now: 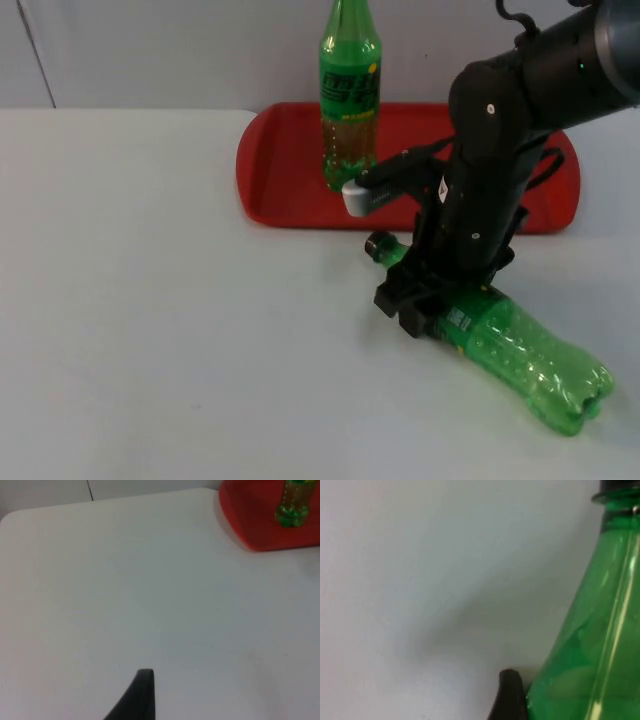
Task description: Place the bottle upright on the tray.
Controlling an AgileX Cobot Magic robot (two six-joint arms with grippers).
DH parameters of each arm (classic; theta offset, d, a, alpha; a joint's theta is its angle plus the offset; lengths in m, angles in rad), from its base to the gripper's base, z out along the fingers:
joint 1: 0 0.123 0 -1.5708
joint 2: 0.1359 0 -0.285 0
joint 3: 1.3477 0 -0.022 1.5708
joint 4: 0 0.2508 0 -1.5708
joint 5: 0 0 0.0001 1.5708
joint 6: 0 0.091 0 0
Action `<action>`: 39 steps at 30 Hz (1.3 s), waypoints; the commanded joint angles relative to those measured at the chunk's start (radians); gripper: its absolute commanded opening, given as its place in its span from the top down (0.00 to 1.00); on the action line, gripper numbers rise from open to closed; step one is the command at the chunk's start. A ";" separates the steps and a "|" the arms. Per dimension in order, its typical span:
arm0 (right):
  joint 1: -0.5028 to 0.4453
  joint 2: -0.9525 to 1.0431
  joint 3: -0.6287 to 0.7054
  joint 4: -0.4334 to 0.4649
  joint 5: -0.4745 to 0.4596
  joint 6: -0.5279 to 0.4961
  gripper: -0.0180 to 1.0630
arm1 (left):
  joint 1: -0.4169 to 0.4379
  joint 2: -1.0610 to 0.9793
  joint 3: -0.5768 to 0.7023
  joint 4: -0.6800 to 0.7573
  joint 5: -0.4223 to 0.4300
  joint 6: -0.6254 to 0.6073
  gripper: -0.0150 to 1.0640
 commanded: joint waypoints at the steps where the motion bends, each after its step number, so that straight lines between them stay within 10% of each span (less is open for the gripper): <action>1: 0.002 0.015 0.000 -0.011 0.012 -0.034 0.98 | 0.002 -0.003 0.004 0.002 0.000 -0.002 0.01; 39: 0.002 -0.215 0.000 -0.001 0.075 -0.026 0.98 | 0.002 -0.003 0.004 0.002 0.000 -0.002 0.01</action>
